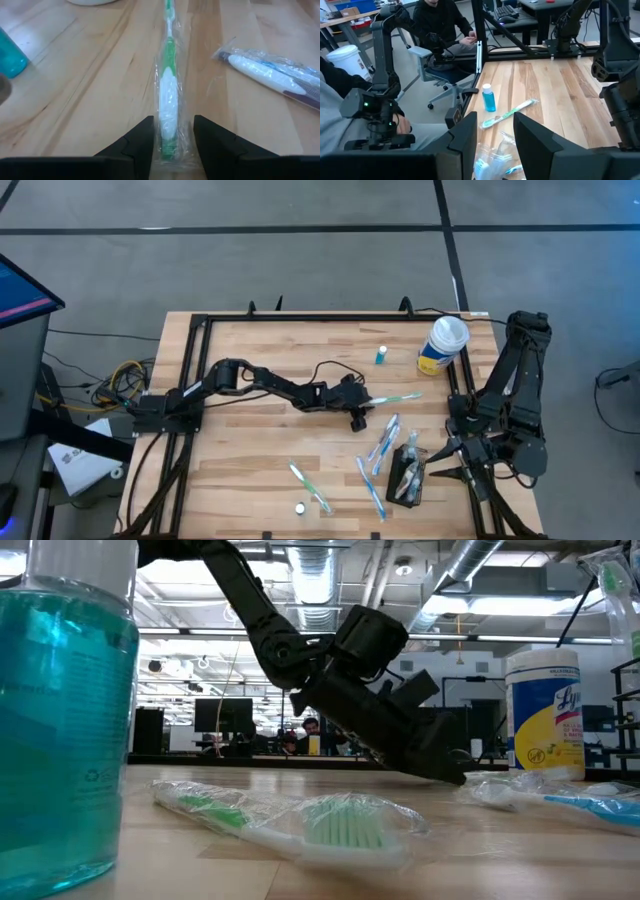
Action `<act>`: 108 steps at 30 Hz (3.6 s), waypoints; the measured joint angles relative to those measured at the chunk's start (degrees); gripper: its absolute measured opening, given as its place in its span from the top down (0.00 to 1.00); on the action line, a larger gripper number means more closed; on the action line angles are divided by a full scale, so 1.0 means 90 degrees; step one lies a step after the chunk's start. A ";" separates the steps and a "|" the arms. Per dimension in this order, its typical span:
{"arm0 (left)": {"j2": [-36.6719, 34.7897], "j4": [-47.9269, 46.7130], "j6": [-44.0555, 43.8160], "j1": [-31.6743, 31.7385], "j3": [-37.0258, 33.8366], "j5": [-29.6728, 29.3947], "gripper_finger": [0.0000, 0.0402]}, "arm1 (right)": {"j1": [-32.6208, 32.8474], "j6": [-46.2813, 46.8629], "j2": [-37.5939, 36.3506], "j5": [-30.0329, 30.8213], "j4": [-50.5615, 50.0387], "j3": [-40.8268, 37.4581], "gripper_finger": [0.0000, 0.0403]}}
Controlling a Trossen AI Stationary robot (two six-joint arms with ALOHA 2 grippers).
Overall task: Pick & Place toothbrushing station
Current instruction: Put the green toothbrush into the black wire organizer
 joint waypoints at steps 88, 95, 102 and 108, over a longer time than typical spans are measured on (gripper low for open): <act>-0.4445 0.2144 0.1870 -0.1595 -0.2324 -0.1693 1.00 | -0.0589 -0.0070 -0.0002 0.3282 0.0107 0.0002 0.71; -0.4209 0.2471 0.1995 -0.1666 -0.2373 -0.1678 1.00 | -0.1041 -0.1144 -0.0002 0.2750 0.1008 0.0002 0.71; -0.4204 0.2594 0.1990 -0.1734 -0.2373 -0.1624 1.00 | -0.1257 -0.2836 -0.0005 0.2277 0.2443 0.0002 0.71; -0.4201 0.2626 0.2007 -0.1836 -0.2373 -0.1615 1.00 | -0.1606 -0.3281 -0.0005 0.1818 0.2756 0.0002 0.71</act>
